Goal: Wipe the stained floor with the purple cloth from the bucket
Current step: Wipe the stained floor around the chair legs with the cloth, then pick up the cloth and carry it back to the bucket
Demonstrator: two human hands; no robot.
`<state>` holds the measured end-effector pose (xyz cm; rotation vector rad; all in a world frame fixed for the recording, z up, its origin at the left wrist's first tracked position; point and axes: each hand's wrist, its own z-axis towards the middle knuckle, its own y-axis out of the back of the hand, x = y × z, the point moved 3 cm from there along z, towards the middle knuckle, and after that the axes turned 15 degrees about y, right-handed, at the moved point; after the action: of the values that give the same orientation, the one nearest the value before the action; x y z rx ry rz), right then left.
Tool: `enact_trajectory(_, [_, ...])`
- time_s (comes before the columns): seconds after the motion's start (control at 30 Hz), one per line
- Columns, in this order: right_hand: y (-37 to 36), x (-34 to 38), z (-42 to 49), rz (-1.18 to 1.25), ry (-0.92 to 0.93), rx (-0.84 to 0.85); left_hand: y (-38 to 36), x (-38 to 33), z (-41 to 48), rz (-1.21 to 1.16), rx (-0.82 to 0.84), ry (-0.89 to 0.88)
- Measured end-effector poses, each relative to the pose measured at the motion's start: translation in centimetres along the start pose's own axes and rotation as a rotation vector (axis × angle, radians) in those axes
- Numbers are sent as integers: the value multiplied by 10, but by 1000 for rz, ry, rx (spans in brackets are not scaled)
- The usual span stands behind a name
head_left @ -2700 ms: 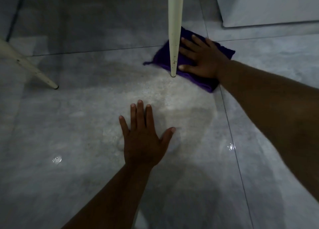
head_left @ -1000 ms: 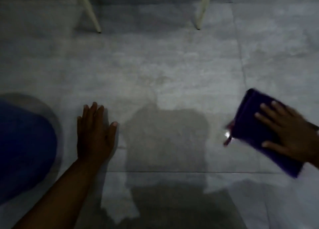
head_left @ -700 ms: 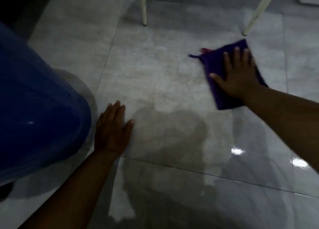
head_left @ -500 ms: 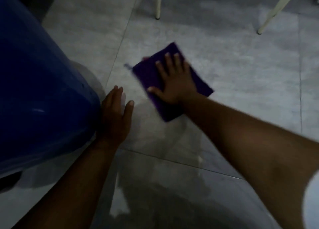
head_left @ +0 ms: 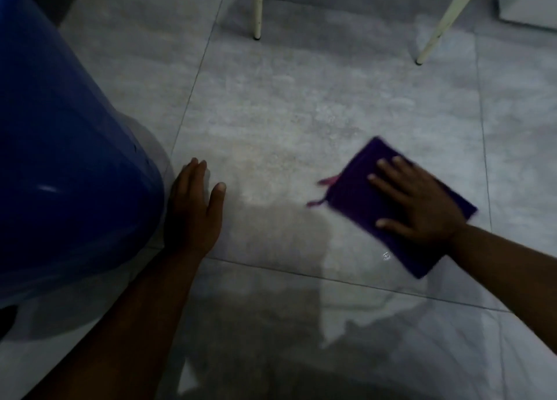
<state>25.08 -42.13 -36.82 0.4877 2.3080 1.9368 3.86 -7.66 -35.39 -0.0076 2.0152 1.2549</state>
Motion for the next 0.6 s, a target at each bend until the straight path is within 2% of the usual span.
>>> enact_trajectory(0.1, [-1, -20, -36, 49, -464, -89, 1, -6, -8, 0, 9, -4])
enact_trajectory(0.2, [-7, 6, -51, 148, -930, -168, 5, -10, -13, -17, 9, 7])
enact_trajectory(0.27, [-11, 35, -43, 262, -1168, -206, 1, -12, -16, -26, 21, 14])
enact_trajectory(0.33, [-11, 66, -17, 321, -1303, -236, -1, -16, -19, -50, 29, 20])
enact_trajectory(0.37, [-11, 81, 0, 330, -1320, -240, -4, -19, -21, -58, 34, 24])
enact_trajectory(0.43, [-9, 110, 40, 300, -1225, -230, -7, -22, -26, -64, 40, 13])
enact_trajectory(0.6, [-3, 156, 136, 175, -653, -140, -6, -26, -31, -42, 31, 6])
